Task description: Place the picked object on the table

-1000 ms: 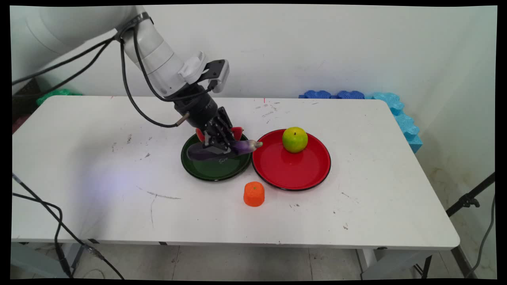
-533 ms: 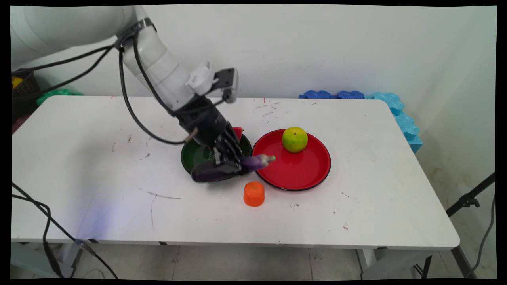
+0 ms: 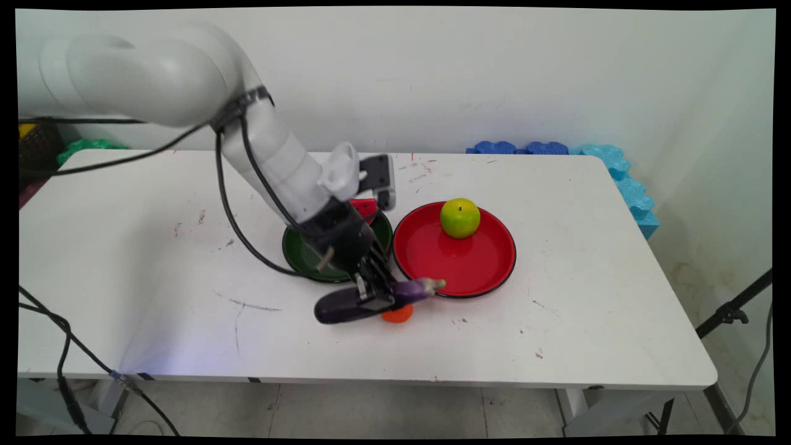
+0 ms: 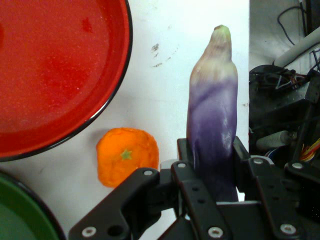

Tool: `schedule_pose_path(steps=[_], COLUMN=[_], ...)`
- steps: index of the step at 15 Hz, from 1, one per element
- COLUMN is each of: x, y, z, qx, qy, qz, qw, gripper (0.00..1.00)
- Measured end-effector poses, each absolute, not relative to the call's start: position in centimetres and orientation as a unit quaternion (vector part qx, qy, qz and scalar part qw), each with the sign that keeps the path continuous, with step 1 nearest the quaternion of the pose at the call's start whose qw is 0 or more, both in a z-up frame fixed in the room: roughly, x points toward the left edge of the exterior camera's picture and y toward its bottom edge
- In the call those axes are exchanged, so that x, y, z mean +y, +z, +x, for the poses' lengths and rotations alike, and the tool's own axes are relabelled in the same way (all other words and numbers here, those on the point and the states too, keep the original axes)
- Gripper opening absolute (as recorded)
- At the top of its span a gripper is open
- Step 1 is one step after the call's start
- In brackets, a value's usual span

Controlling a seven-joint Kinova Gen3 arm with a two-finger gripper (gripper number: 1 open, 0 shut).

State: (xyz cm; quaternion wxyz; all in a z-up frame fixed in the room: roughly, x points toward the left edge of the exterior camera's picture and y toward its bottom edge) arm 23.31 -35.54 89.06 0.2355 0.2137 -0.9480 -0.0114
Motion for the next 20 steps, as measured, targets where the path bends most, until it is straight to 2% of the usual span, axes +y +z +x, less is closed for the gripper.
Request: schedule_pose_path(steps=[8,18,19,20], x=[-34.7,-34.6,-34.6,-34.6], y=[84.4,81.9,81.7,81.7], z=[21.5,20.7,20.7,20.6], qx=[-0.95,-0.952,-0.952,-0.952], qy=[0.0,0.014,0.015,0.015], qz=[0.206,0.192,0.19,0.189], qw=[0.236,0.24,0.241,0.242], gripper=[0.0,0.0,1.0,1.0])
